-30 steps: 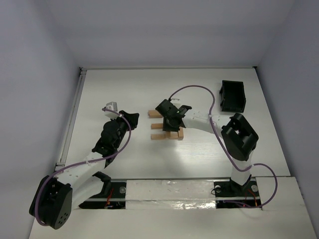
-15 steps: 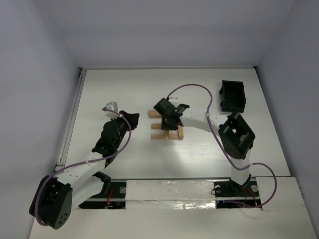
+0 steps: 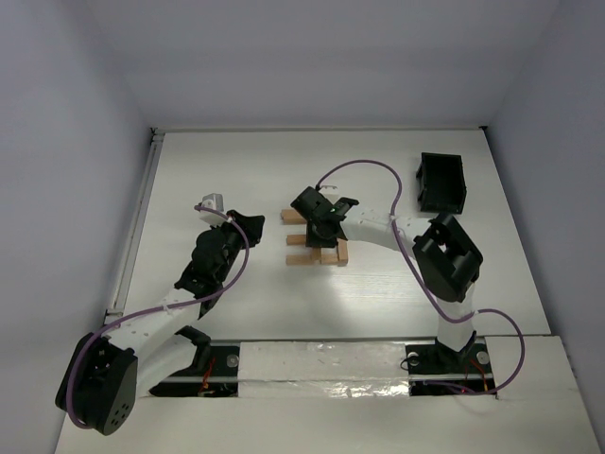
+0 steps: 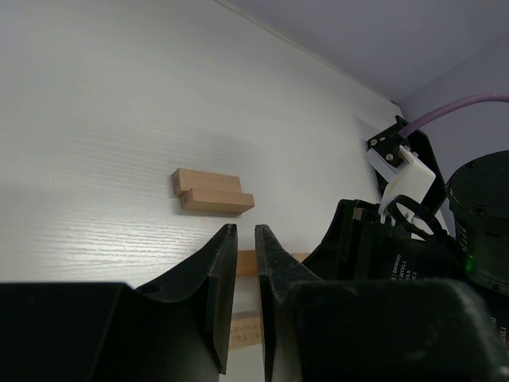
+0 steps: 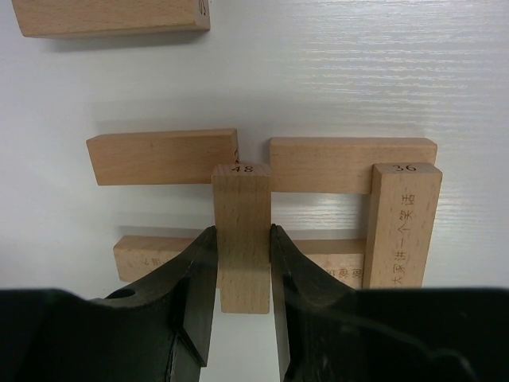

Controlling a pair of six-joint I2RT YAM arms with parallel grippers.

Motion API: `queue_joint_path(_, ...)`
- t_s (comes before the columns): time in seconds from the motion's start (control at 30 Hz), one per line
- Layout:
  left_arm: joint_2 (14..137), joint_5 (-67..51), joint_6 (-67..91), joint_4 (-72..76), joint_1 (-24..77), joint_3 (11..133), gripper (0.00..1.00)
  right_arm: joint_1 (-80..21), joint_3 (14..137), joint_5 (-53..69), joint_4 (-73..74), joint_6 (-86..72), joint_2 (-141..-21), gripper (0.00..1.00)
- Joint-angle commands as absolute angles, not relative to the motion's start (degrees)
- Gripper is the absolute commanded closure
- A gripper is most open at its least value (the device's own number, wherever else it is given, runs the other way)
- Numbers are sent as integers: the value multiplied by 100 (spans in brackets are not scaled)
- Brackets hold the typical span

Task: Build the wood block tower

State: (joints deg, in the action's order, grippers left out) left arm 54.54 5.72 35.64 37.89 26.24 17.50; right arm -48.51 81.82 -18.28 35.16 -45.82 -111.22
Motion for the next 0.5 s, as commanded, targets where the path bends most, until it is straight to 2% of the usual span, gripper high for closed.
queue_joint_path(0.0, 5449, 510, 3533, 4034, 2602, 1890, 87, -4913, 8341, -2004, 3498, -4526, -11171, 69)
queue_joint_path(0.47, 5458, 492, 3533, 4043, 2602, 1890, 87, -4913, 8367, -2013, 3524, -4500, -11241, 69)
